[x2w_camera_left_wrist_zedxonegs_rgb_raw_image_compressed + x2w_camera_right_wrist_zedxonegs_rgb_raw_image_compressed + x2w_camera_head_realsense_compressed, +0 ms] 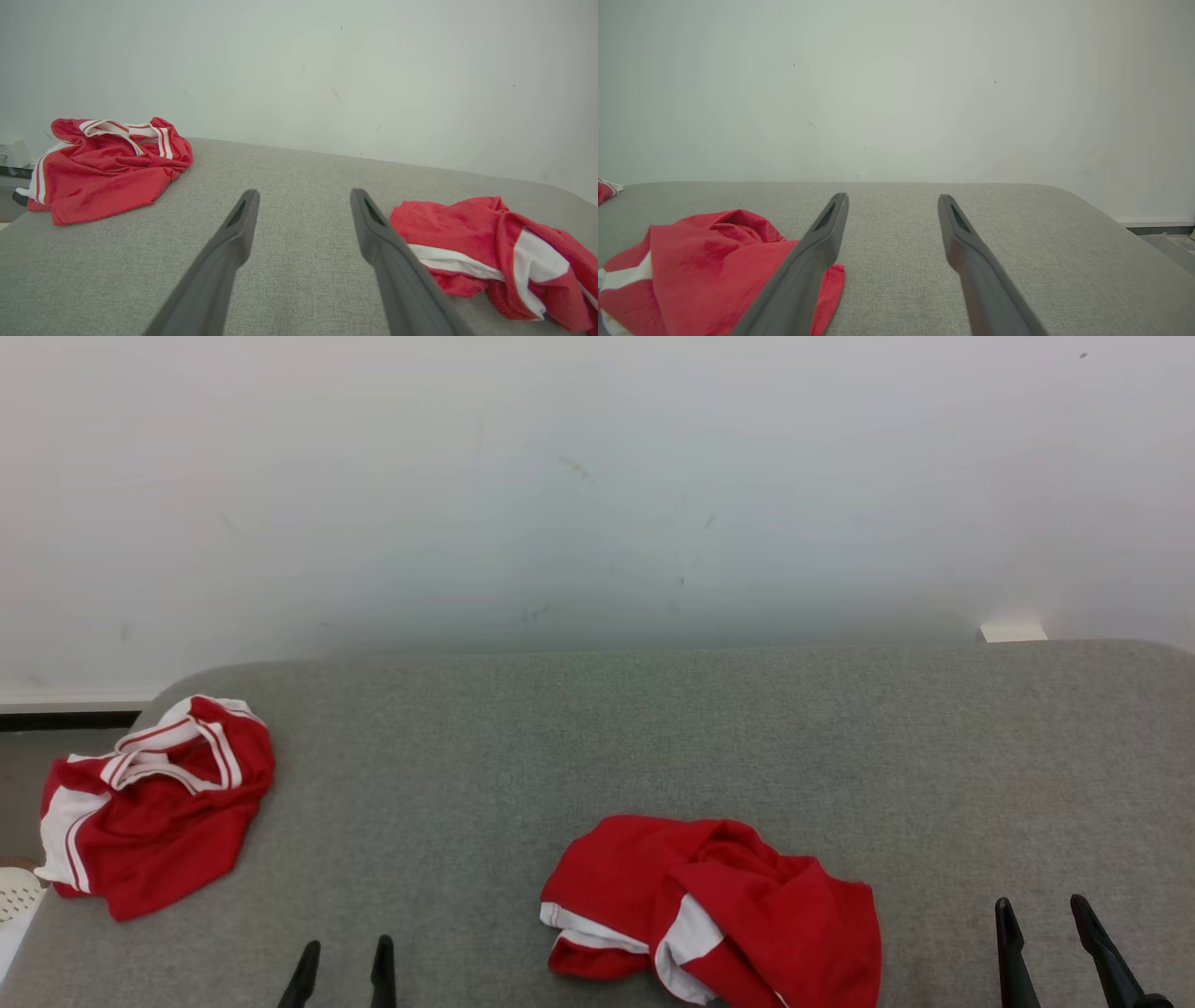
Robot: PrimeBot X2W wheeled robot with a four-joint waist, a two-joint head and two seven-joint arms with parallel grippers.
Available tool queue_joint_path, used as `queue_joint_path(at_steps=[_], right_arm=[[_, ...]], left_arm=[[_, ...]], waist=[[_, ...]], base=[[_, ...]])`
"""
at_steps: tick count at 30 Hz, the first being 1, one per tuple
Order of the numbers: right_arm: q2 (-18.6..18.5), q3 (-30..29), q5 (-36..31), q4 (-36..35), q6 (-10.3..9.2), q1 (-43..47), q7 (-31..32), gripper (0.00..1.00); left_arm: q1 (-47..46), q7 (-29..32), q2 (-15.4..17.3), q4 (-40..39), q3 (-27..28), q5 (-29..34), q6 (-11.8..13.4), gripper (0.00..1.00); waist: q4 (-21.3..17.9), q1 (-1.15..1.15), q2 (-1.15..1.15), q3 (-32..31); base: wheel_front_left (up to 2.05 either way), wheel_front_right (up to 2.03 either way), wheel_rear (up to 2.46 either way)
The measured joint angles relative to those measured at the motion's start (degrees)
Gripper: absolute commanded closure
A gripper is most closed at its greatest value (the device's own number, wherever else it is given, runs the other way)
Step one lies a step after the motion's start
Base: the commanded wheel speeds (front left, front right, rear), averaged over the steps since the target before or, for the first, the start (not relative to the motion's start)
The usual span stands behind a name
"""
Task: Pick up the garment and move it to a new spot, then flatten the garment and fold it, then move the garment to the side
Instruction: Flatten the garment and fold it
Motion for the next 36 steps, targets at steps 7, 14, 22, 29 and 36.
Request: queue_joint_path(at_steps=[7, 14, 22, 29, 36], right_arm=[[0.0, 0.0, 0.2, 0.2, 0.00, -0.1, 0.0, 0.00], [0.0, 0.4, 0.3, 0.4, 0.00, -0.1, 0.0, 0.00], [0.0, 1.3, 0.3, 0.3, 0.00, -0.7, 0.0, 0.00], [0.0, 2.0, 0.0, -0.1, 0.00, -1.8, 0.0, 0.00], [0.0, 2.4, -0.3, -0.4, 0.00, -2.5, 0.0, 0.00]], left_arm=[[0.0, 0.0, -0.3, 0.3, 0.5, 0.4, -0.9, 0.00], [0.0, 0.0, -0.3, 0.2, 0.2, 0.2, -0.5, 0.00], [-0.9, 0.0, -0.3, 0.5, -1.3, -0.1, -0.7, 0.00], [-4.3, 0.0, -0.4, 5.4, -5.0, -0.8, -2.2, 0.00], [-7.9, 0.0, -0.4, 16.3, -9.7, -1.1, -3.9, 0.00]], waist=[[0.2, 0.00, 0.00, 0.1], [-0.2, 0.00, 0.00, 0.2], [-1.5, 0.00, 0.00, 0.9], [-4.3, 0.01, 0.00, 2.1], [-8.0, 0.01, 0.00, 3.8]], base=[[0.00, 0.00, 0.00], [0.00, 0.00, 0.00], [0.00, 0.00, 0.00], [0.00, 0.00, 0.00], [0.00, 0.00, 0.00]])
